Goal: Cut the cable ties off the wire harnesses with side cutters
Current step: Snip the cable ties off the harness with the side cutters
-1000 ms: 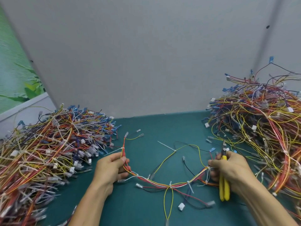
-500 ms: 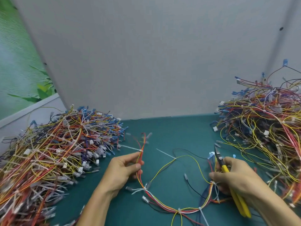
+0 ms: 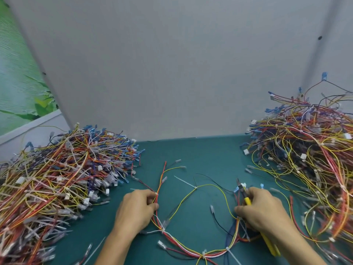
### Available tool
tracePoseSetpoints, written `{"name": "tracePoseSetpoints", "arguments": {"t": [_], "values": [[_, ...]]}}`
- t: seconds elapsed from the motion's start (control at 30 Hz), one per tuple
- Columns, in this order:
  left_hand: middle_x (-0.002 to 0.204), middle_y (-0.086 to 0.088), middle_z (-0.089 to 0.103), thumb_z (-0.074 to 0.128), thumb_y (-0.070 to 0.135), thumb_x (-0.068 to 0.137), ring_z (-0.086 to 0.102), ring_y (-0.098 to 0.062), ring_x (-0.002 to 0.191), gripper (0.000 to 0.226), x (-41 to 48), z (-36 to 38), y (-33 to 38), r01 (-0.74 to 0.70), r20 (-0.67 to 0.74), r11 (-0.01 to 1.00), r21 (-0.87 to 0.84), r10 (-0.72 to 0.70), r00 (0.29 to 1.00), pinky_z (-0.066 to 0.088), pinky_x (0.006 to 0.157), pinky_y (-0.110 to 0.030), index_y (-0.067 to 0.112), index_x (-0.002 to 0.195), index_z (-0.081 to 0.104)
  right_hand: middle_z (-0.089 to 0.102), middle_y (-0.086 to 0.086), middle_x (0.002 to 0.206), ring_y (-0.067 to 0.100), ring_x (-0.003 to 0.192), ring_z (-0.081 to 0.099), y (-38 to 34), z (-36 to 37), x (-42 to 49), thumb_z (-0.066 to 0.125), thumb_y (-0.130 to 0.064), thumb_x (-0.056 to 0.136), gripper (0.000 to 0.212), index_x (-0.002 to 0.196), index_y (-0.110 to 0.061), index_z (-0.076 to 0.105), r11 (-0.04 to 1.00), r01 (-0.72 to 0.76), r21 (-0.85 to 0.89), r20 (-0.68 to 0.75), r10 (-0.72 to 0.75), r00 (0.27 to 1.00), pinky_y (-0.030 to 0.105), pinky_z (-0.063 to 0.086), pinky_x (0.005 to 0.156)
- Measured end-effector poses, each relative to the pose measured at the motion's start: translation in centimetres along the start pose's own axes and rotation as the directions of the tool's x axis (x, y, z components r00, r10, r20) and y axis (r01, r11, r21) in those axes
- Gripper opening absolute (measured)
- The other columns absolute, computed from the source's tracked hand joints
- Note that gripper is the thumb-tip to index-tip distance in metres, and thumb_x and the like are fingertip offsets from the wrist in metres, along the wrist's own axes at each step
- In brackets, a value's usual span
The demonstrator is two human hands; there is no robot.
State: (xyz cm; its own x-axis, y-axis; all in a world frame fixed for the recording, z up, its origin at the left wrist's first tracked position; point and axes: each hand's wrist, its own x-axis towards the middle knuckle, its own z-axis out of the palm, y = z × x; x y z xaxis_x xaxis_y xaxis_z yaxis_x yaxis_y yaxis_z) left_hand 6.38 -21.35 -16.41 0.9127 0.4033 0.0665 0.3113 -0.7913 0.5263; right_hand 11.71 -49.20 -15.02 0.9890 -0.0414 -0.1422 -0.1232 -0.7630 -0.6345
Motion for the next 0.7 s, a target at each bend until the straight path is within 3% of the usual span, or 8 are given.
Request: {"name": "tracePoseSetpoints", "arguments": {"t": [0.1,0.2,0.27,0.33,0.4,0.5,0.6,0.7], "values": [[0.096,0.005,0.068,0.06,0.032,0.09,0.062,-0.02,0.097,0.016,-0.1,0.3,0.4,-0.089,-0.132,0.99,0.108,0.103,0.986,0.048,0.082,-0.031,0.03,0.101,0.072,0.062,0.007,0.089,0.032,0.089,0.056,-0.1,0.3,0.0,0.06,-0.045,0.08,0.028,0.076,-0.021,0.048,0.995,0.042,-0.096,-0.004,-0.042,0.999,0.036,0.047,0.072],[0.084,0.008,0.064,0.061,0.038,0.09,0.06,-0.016,0.088,0.015,-0.4,0.4,1.2,-0.256,-0.184,0.967,-0.003,0.252,0.95,0.044,0.081,-0.031,0.031,0.092,0.074,0.062,0.007,0.091,0.032,0.093,0.055,0.0,0.1,0.1,0.051,-0.051,0.088,0.032,0.075,-0.023,0.045,0.995,0.067,-0.069,0.004,-0.067,0.998,0.035,0.04,0.069],[0.078,0.01,0.063,0.06,0.058,0.08,0.058,-0.01,0.084,0.031,-0.7,0.8,1.9,-0.287,-0.054,0.958,-0.005,0.286,0.957,0.041,0.082,-0.032,0.031,0.088,0.073,0.062,0.004,0.088,0.031,0.094,0.054,0.1,-0.3,0.0,0.05,-0.053,0.089,0.032,0.077,-0.023,0.046,0.996,0.078,-0.052,-0.015,-0.079,0.997,0.035,0.04,0.069],[0.08,0.011,0.063,0.053,0.071,0.068,0.055,-0.008,0.086,0.052,-0.7,1.5,2.5,-0.292,0.109,0.941,0.168,0.277,0.955,0.034,0.084,-0.031,0.027,0.09,0.069,0.061,0.002,0.085,0.029,0.093,0.054,0.2,-0.6,-0.1,0.051,-0.055,0.088,0.033,0.079,-0.022,0.047,0.996,0.082,-0.042,-0.039,-0.083,0.996,0.035,0.042,0.071],[0.083,0.011,0.06,0.058,0.067,0.07,0.054,-0.008,0.09,0.047,-0.6,2.0,3.0,-0.302,0.166,0.915,0.267,0.265,0.95,0.03,0.084,-0.03,0.027,0.093,0.067,0.061,0.002,0.086,0.029,0.092,0.055,0.3,-0.7,-0.1,0.054,-0.053,0.085,0.032,0.081,-0.022,0.047,0.995,0.072,-0.063,-0.023,-0.074,0.997,0.035,0.045,0.073],[0.094,0.01,0.066,0.055,0.042,0.087,0.057,-0.012,0.101,0.021,-0.3,2.4,3.6,-0.372,0.168,0.879,0.297,0.336,0.927,0.029,0.087,-0.031,0.03,0.1,0.067,0.061,0.003,0.09,0.028,0.09,0.056,0.3,-0.3,0.0,0.058,-0.047,0.079,0.028,0.084,-0.021,0.048,0.988,0.058,-0.141,0.036,-0.054,0.998,0.035,0.046,0.074],[0.099,0.007,0.067,0.051,0.031,0.091,0.057,-0.016,0.103,0.021,0.4,2.1,4.6,-0.429,0.158,0.835,0.344,0.399,0.903,0.031,0.086,-0.033,0.032,0.105,0.066,0.06,0.0,0.089,0.024,0.088,0.059,0.3,-0.3,0.0,0.058,-0.042,0.076,0.022,0.084,-0.023,0.05,0.983,0.044,-0.176,0.066,-0.033,0.997,0.032,0.048,0.073],[0.103,0.007,0.066,0.051,0.031,0.094,0.056,-0.018,0.104,0.022,2.7,1.1,6.3,-0.484,0.046,0.772,0.412,0.513,0.857,0.034,0.084,-0.032,0.036,0.11,0.066,0.058,-0.002,0.083,0.022,0.084,0.058,0.3,-0.6,-0.1,0.06,-0.04,0.073,0.021,0.08,-0.022,0.051,0.985,0.031,-0.171,0.08,-0.018,0.997,0.031,0.048,0.071]]}}
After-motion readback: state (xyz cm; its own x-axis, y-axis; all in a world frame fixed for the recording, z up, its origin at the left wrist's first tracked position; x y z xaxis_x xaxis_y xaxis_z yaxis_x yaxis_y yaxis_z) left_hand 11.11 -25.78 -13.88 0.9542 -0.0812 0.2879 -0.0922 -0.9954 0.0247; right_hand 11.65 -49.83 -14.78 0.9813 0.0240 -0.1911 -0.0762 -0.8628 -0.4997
